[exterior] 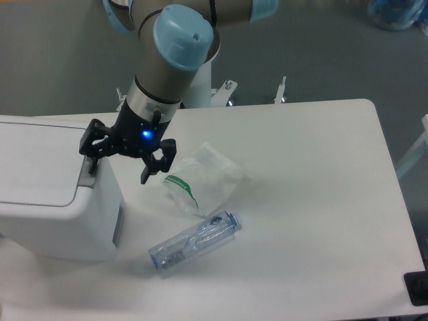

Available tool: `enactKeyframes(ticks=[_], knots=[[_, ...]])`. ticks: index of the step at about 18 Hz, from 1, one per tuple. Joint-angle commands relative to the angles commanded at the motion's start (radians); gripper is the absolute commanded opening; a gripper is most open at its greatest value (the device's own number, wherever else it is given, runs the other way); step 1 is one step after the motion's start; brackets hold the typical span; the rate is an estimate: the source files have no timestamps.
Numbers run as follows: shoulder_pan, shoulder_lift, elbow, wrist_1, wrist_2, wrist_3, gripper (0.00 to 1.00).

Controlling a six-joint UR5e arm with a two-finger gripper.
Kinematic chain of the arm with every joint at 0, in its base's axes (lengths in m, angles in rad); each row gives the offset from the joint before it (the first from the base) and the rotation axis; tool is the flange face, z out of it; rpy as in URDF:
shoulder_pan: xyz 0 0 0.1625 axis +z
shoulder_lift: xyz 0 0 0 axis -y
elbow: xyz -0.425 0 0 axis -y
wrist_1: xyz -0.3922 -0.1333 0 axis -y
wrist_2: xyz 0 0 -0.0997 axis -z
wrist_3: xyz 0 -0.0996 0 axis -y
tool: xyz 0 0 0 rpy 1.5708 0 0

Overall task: Open the trash can
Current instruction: 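Lower the gripper finger onto the grey lid edge of the trash can, then push the lid edge so the trash can lid flips open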

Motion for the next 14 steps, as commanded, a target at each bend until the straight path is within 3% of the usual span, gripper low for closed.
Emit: enactKeyframes(ticks=[14], knots=[[0.002,-0.002,0.003,0.000,0.021,0.002,1.00]])
